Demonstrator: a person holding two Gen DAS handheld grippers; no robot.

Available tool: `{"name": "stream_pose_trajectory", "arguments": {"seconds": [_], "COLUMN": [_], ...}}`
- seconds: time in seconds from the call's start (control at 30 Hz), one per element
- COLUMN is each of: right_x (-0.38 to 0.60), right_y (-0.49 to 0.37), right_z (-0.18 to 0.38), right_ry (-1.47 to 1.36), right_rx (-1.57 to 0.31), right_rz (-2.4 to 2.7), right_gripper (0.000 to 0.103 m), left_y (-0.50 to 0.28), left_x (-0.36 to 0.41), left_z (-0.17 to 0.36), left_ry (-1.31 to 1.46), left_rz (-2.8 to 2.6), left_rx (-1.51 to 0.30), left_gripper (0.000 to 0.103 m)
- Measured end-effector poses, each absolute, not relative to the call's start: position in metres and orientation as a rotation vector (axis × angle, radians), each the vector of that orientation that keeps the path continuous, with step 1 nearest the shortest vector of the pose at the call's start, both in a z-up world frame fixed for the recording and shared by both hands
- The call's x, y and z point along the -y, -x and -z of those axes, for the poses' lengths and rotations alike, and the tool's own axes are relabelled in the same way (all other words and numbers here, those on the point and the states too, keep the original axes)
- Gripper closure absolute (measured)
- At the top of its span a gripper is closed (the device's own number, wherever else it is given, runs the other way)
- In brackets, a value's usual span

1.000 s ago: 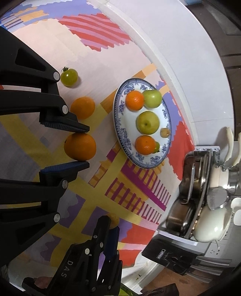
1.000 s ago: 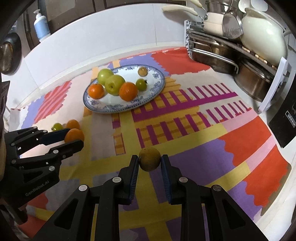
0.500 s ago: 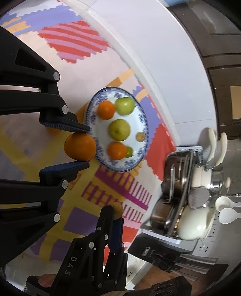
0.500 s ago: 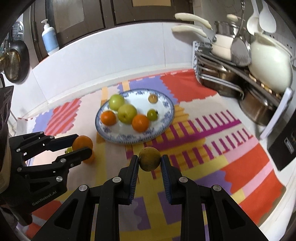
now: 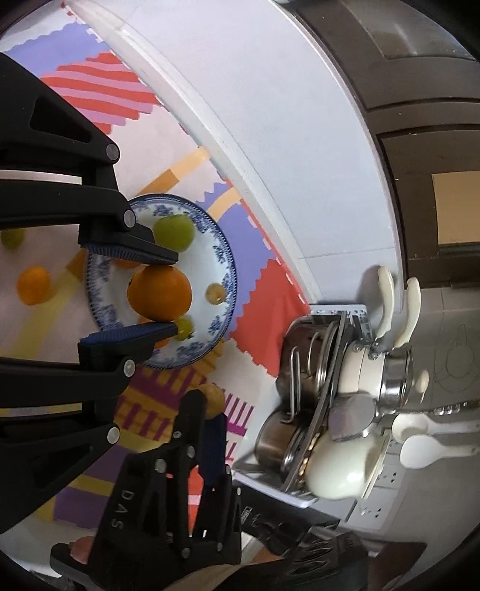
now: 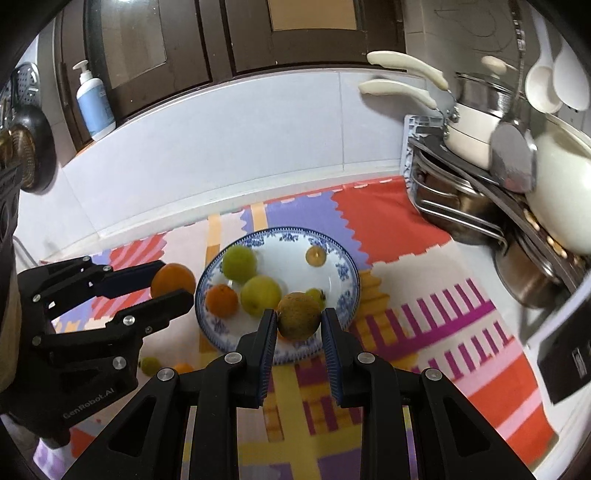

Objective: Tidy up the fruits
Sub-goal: 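Carry the orange and yellow fruit over the plate and release them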

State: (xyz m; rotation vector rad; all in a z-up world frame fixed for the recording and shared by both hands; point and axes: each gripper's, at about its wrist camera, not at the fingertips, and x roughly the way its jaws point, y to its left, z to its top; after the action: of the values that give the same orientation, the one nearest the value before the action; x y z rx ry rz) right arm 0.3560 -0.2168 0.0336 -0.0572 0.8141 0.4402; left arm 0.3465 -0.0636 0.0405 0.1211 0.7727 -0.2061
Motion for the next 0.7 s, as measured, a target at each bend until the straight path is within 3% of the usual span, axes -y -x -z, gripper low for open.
{"name": "stream_pose_trajectory", "arguments": {"seconds": [0.7], "right_x": [0.190], "right_y": [-0.458], "right_z": [0.018], "right_ry": [0.093], "right_rx": [-0.963], "right_rz": [-0.474], "right_gripper": [0.077], "left_y": [-0.458], "left_x": [0.051], "left_z": [0.013], "left_ry": [-0.131], "left_rz": [0.204], "left_rx": [-0.932], "left_gripper": [0.071]}}
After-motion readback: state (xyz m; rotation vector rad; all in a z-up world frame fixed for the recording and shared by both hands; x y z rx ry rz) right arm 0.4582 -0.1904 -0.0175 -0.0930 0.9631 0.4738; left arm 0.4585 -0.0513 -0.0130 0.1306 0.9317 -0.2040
